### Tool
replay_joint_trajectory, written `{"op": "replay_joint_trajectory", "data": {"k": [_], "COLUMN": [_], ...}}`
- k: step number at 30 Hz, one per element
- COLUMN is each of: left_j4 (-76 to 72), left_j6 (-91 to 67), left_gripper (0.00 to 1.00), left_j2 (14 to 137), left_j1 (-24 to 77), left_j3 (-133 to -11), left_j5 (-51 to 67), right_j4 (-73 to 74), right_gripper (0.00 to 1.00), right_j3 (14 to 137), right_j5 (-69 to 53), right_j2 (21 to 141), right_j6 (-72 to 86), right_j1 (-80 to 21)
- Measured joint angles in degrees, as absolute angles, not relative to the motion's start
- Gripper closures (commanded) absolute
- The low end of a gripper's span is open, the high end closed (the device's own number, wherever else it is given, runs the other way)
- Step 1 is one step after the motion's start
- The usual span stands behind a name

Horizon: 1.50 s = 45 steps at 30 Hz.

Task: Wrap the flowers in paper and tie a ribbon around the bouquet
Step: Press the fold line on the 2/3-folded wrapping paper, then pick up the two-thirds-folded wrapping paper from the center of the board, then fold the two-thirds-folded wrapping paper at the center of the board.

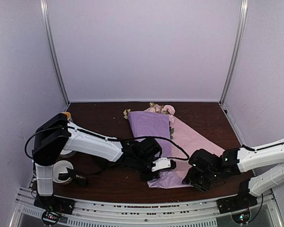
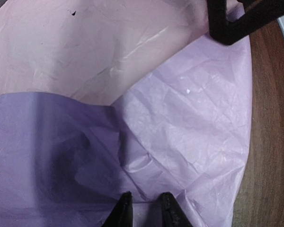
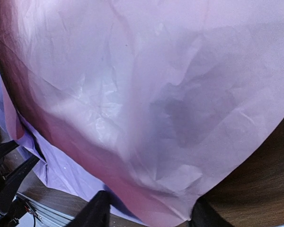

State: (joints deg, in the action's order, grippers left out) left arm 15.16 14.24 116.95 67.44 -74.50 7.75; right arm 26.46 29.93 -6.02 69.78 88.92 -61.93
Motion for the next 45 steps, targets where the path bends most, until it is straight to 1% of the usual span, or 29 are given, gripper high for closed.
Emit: {"op": "replay_joint_trajectory", "data": {"k": [3,5,6,9,11,17,19,25,30,37,45], "left_j4": [15.22,15.25,15.25,15.94,16.47,16.64,16.60,16.47,15.84,11.25,2.31], "left_j6": [14.24,14.22,14.24,14.24,14.24,14.24,14.22,14.17,13.58,12.03,7.31], "left_gripper": [0.75,0.75,0.75,0.75,0.75,0.75,0.75,0.75,0.75,0.73,0.69], "left_j2": [116.97,116.99,117.01,117.30,117.86,119.09,119.13,119.44,119.59,119.59,119.20], "left_j1": [67.44,67.44,67.44,67.44,67.44,67.44,67.44,66.87,65.36,63.00,60.29], "left_j3": [-74.54,-74.54,-74.59,-75.22,-76.16,-77.82,-77.82,-78.13,-77.87,-75.24,-69.97], "left_j5": [7.73,7.73,7.73,7.79,7.97,8.71,8.82,10.31,14.06,21.98,32.10], "right_j4": [26.46,27.83,28.40,30.41,31.90,36.73,39.79,50.13,56.36,58.98,53.45], "right_gripper": [0.70,0.83,0.88,0.91,0.99,1.00,1.00,1.00,1.00,1.00,1.00], "right_j3": [29.34,29.28,29.30,29.58,30.13,34.44,38.22,54.15,61.23,64.42,63.75], "right_j5": [-5.96,-5.30,-5.04,-3.55,-2.31,1.37,3.95,15.46,25.30,35.51,38.85], "right_j2": [69.21,68.53,68.12,66.70,66.13,66.30,67.35,74.96,83.33,93.73,95.83], "right_j6": [89.67,90.17,89.78,89.19,88.42,83.92,81.60,73.69,66.72,55.51,40.42], "right_j1": [-61.93,-61.93,-61.93,-61.93,-61.93,-62.46,-63.96,-73.52,-81.10,-87.85,-91.22]}}
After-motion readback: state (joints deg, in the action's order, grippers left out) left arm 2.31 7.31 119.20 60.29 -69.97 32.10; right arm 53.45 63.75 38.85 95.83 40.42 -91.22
